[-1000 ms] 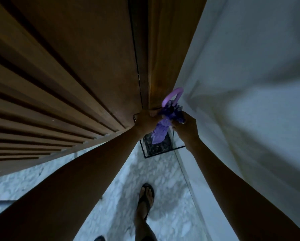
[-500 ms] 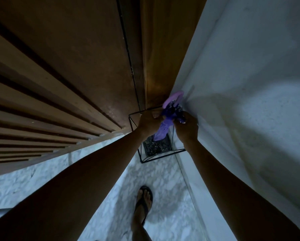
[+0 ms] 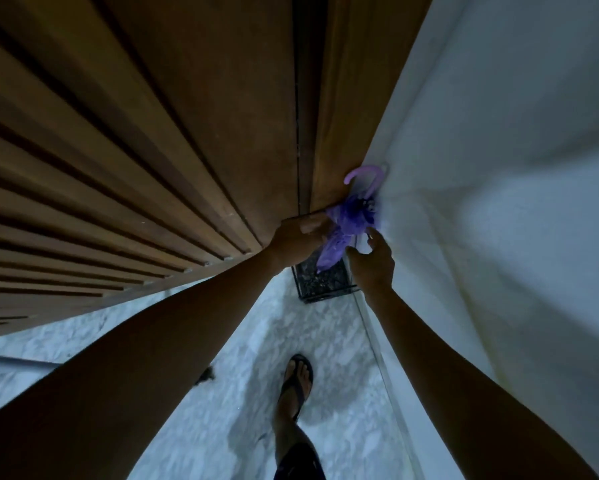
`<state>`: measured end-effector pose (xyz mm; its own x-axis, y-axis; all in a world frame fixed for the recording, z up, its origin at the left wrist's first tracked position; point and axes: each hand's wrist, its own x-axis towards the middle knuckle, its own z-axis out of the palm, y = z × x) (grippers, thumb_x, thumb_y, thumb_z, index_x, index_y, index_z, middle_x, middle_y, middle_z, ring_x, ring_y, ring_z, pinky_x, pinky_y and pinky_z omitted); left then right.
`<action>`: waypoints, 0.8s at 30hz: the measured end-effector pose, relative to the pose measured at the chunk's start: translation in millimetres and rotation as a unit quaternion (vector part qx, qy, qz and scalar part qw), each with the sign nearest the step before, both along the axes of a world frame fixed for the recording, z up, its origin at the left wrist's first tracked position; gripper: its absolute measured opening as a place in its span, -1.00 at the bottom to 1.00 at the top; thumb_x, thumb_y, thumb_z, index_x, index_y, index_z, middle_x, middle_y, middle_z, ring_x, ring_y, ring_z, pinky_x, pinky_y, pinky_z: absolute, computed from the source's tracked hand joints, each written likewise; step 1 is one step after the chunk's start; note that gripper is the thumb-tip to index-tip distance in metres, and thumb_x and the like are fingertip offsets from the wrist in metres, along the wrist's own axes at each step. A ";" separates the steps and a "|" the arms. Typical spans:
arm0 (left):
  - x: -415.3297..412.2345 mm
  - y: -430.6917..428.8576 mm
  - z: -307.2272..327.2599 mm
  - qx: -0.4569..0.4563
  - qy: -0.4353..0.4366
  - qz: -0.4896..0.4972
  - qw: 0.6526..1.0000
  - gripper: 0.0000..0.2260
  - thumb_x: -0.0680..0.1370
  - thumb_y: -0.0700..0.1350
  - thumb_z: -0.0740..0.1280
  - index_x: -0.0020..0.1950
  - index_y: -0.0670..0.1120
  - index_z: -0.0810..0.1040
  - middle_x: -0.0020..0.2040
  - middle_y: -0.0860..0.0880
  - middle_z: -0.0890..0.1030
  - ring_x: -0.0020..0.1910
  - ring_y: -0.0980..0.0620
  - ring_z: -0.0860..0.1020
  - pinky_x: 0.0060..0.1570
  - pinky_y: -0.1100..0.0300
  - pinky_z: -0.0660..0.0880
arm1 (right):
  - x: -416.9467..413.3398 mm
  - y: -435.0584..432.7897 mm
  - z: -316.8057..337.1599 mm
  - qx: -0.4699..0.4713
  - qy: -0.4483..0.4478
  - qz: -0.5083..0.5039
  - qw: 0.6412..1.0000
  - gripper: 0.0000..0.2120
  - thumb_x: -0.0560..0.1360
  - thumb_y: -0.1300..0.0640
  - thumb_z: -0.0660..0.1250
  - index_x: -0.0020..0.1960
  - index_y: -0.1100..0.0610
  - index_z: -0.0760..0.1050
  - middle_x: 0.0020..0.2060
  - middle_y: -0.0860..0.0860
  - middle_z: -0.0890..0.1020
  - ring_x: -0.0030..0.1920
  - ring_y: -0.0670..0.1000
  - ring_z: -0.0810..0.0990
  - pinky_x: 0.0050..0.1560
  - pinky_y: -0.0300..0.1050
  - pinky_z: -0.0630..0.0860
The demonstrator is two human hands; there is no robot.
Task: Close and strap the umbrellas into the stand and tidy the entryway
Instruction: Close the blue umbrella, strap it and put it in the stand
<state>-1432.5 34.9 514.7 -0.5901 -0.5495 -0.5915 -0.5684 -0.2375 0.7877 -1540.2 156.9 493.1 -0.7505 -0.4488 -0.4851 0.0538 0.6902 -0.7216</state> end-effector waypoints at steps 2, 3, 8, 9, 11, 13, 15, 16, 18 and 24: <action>29.0 4.8 25.3 -0.005 -0.025 -0.010 1.000 -0.60 0.58 -0.31 0.37 0.41 -0.27 0.45 0.28 -0.13 0.55 0.25 -0.05 0.53 -0.03 0.35 0.51 | 20.3 4.9 27.3 -0.002 -0.005 0.035 0.999 -0.50 0.53 0.16 0.42 0.45 0.09 0.42 0.34 0.14 0.56 0.35 0.16 0.52 0.32 -0.02 0.41; 46.6 6.0 39.1 -0.013 -0.043 -0.011 0.999 -0.60 0.56 -0.29 0.39 0.40 -0.25 0.47 0.26 -0.13 0.56 0.18 -0.04 0.55 -0.11 0.37 0.51 | 32.1 6.1 41.1 -0.005 -0.003 0.052 0.999 -0.55 0.53 0.14 0.42 0.41 0.09 0.47 0.30 0.14 0.59 0.32 0.17 0.54 0.29 0.00 0.43; 163.2 24.7 112.6 -0.082 -0.065 0.040 0.994 -0.73 0.52 -0.21 0.46 0.21 -0.23 0.63 0.17 -0.15 0.64 0.16 -0.12 0.62 0.06 0.22 0.55 | 114.8 -0.5 100.3 -0.051 0.010 0.125 0.991 -0.69 0.47 0.21 0.49 0.20 0.17 0.62 0.13 0.12 0.69 0.20 0.15 0.63 0.28 0.03 0.52; 193.6 33.0 126.8 -0.097 -0.076 0.061 0.990 -0.72 0.49 -0.18 0.49 0.18 -0.21 0.65 0.16 -0.13 0.65 0.16 -0.10 0.61 0.06 0.26 0.55 | 139.3 -2.1 111.2 -0.059 -0.010 0.136 0.989 -0.68 0.45 0.24 0.49 0.20 0.14 0.63 0.11 0.08 0.70 0.19 0.11 0.65 0.27 -0.05 0.53; 260.3 50.4 150.6 -0.135 -0.082 0.096 0.983 -0.76 0.43 -0.10 0.48 0.06 -0.14 0.68 0.09 -0.07 0.67 0.10 -0.07 0.62 0.09 0.20 0.57 | 195.2 -3.4 137.1 -0.072 -0.036 0.178 0.981 -0.68 0.45 0.27 0.47 0.19 0.12 0.63 0.08 0.08 0.71 0.11 0.03 0.66 0.14 -0.23 0.55; 335.7 70.6 174.5 -0.159 -0.112 0.098 0.976 -0.90 0.50 -0.17 0.40 -0.03 -0.15 0.66 -0.01 0.02 0.63 0.03 0.03 0.59 0.07 0.23 0.50 | 258.5 -3.1 160.7 -0.096 -0.034 0.245 0.964 -0.70 0.47 0.31 0.44 0.20 0.18 0.62 0.08 0.14 0.70 0.06 0.03 0.65 -0.09 -0.45 0.50; 420.2 96.4 196.4 -0.166 -0.129 0.125 0.970 -0.92 0.56 -0.31 0.35 -0.07 -0.18 0.62 -0.12 0.01 0.57 -0.08 0.19 0.55 0.03 0.28 0.39 | 329.6 4.0 181.0 -0.114 -0.044 0.316 0.941 -0.68 0.50 0.30 0.44 0.25 0.22 0.59 0.08 0.12 0.67 0.07 0.05 0.63 -0.15 -0.47 0.47; 464.8 112.8 208.3 -0.168 -0.146 0.148 0.964 -0.93 0.56 -0.34 0.35 -0.03 -0.23 0.63 -0.10 -0.02 0.58 -0.08 0.22 0.55 0.06 0.26 0.38 | 367.6 10.8 190.7 -0.116 -0.058 0.345 0.929 -0.68 0.50 0.29 0.44 0.26 0.21 0.59 0.08 0.11 0.66 0.06 0.04 0.63 -0.13 -0.44 0.49; 556.7 150.8 227.4 -0.173 -0.167 0.202 0.950 -0.80 0.55 -0.27 0.41 0.16 -0.27 0.61 0.04 -0.07 0.59 0.06 0.09 0.55 0.11 0.23 0.40 | 445.0 27.8 207.6 -0.124 -0.078 0.393 0.908 -0.70 0.50 0.25 0.45 0.22 0.15 0.59 0.08 0.11 0.68 0.02 0.02 0.63 -0.06 -0.32 0.52; 804.3 314.7 275.6 -0.179 -0.242 0.382 0.874 -0.70 0.54 -0.07 0.44 0.26 -0.06 0.64 0.28 -0.05 0.63 0.28 -0.04 0.56 0.31 0.15 0.44 | 691.7 105.9 235.3 -0.133 -0.097 0.559 0.813 -0.77 0.46 0.22 0.48 0.08 0.04 0.59 0.02 0.16 0.69 -0.10 0.02 0.60 -0.09 -0.20 0.48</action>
